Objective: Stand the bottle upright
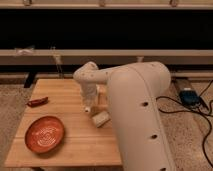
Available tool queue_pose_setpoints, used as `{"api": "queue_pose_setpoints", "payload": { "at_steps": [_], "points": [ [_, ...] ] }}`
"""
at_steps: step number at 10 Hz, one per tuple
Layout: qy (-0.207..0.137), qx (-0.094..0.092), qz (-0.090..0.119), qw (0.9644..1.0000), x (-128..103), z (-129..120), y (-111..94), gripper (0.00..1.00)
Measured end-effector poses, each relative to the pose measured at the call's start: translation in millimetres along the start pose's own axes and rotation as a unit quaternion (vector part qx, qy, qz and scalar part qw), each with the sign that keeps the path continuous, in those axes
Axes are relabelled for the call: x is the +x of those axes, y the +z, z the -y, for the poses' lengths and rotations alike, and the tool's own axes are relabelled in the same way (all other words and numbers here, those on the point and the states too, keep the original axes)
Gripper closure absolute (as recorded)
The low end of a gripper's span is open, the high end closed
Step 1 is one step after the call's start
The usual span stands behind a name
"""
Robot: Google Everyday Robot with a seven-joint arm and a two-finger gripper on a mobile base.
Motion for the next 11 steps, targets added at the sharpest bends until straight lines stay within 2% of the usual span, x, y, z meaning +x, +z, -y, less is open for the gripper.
{"api": "queue_pose_setpoints", "payload": {
  "at_steps": [2,11],
  "points": [
    [-0.005,0.002,0.003,1.0,-4.0,6.8,0.8,1.0],
    [-0.005,0.0,0.002,1.0,-3.4,5.3,1.1,1.0]
  ]
}}
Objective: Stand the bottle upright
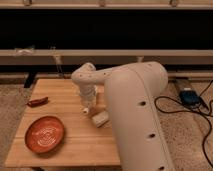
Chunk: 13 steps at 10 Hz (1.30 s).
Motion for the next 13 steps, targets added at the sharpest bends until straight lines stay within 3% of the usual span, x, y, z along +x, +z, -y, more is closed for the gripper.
{"api": "queue_pose_setpoints", "payload": {
  "at_steps": [1,7,9,13],
  "points": [
    [0.0,0.0,0.0,1.0,-0.1,0.2,0.0,0.95],
    [0.0,-0.001,0.001,1.0,-0.2,-0.7,0.9,0.37],
    [0.0,-0.001,0.001,1.0,-0.2,-0.8,0.9,0.23],
    [0.0,0.0,0.001,1.0,-0.1,-0.7,0.8,0.2]
  ]
}}
